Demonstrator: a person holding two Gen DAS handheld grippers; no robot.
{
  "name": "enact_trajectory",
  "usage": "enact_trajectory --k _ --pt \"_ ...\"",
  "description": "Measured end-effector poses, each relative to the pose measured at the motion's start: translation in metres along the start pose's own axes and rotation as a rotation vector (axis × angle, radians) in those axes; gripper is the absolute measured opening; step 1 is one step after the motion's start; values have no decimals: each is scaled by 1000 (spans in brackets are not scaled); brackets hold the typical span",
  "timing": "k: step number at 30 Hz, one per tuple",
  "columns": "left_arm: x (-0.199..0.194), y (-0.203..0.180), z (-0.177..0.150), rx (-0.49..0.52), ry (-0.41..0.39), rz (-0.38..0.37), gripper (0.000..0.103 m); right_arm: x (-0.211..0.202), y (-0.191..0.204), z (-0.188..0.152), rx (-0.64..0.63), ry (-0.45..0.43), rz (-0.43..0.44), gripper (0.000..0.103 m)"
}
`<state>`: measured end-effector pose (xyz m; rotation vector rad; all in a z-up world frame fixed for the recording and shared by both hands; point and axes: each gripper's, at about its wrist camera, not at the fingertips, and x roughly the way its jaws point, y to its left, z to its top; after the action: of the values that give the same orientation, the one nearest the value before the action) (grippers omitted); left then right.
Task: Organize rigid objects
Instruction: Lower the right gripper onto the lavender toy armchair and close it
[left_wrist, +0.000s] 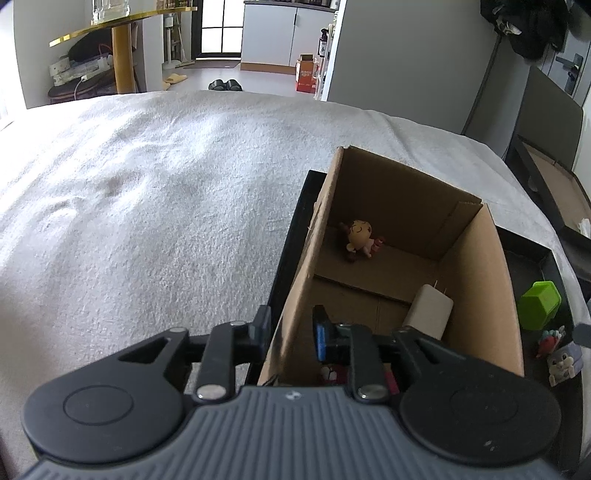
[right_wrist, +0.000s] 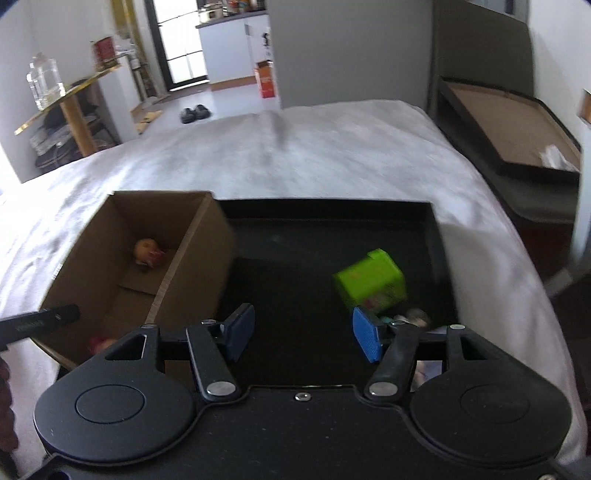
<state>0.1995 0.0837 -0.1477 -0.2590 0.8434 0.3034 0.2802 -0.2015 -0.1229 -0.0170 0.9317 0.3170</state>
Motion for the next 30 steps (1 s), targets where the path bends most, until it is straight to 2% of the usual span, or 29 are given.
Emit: enact_trajectory --k 5,8,18,23,30 --pt "-5 -1 0 6 -12 6 44 -6 -21 -12 40 24 -29 59" --pt "-8 -3 0 19 -20 5 49 -8 -30 -15 60 34 -36 59" --pt "-9 -11 -1 55 -19 15 55 -4 -47 -25 86 60 -54 59" --pt "-6 -16 -3 78 -16 26 65 0 -62 -27 123 60 -69 59" --pt "3 -24 -5 101 9 45 66 13 -81 -29 160 77 -74 58"
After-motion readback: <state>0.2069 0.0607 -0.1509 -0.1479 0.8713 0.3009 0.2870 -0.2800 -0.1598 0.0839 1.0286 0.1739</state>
